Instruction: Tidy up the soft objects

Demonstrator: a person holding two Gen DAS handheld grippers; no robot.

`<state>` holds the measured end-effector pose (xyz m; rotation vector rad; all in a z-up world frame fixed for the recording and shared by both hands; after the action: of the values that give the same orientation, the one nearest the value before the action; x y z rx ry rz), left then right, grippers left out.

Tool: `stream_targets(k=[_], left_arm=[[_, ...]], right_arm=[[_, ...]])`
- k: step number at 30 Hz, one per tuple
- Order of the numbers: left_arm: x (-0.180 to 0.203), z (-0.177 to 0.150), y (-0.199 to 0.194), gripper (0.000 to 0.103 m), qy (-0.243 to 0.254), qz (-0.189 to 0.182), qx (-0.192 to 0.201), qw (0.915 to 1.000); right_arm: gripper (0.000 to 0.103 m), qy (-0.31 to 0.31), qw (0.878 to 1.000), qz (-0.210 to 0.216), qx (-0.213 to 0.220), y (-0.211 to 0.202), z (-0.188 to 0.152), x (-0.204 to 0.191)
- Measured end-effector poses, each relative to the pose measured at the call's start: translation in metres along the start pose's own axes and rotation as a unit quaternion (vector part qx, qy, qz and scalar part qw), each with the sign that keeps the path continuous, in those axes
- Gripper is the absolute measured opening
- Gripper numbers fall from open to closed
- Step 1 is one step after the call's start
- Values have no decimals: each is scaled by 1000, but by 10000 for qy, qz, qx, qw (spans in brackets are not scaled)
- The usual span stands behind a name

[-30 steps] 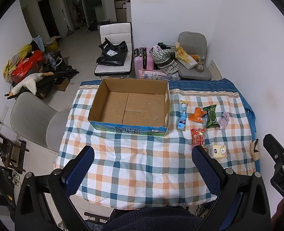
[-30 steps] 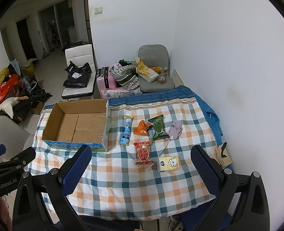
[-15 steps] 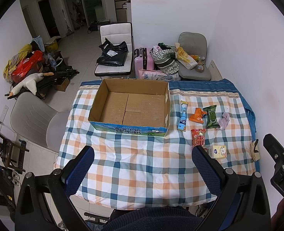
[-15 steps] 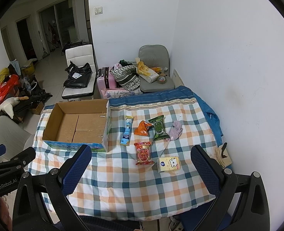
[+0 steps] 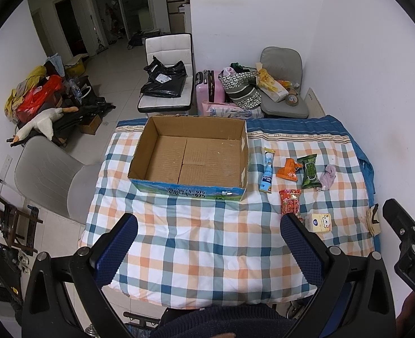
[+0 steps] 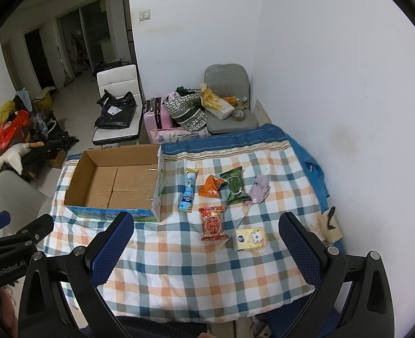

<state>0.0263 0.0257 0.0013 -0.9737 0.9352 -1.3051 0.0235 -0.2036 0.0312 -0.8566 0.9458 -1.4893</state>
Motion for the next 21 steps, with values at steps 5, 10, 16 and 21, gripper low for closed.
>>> stream_targets(k=[5, 10, 16, 21], left_arm=[[14, 23, 27, 103, 150, -192, -101, 9997], [47, 67, 85, 103, 348, -585, -516, 9964], [110, 107, 181, 103, 594, -749, -1253, 9875], [162, 115, 264, 103, 885, -663, -2046, 9726]], right_arm=[[103, 365, 9990, 181, -196, 31, 11, 26], [103, 860, 9954, 149, -399, 90, 30, 73], [103, 1350, 9821, 109, -1312, 209, 57, 129], [103, 2270, 9418, 144, -2477, 319, 24, 183]])
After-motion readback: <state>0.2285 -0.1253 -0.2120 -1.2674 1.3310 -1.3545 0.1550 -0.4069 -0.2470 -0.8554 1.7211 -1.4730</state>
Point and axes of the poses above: each gripper's, at about its wrist camera, not at the fingertips, and y roughly the way its jaws point, x to its right, z to its top, the point moved 2 cm from there along y, roughly the way its jaws point, and after that the axes turned 10 degrees about -x, right-handed, at the moved point
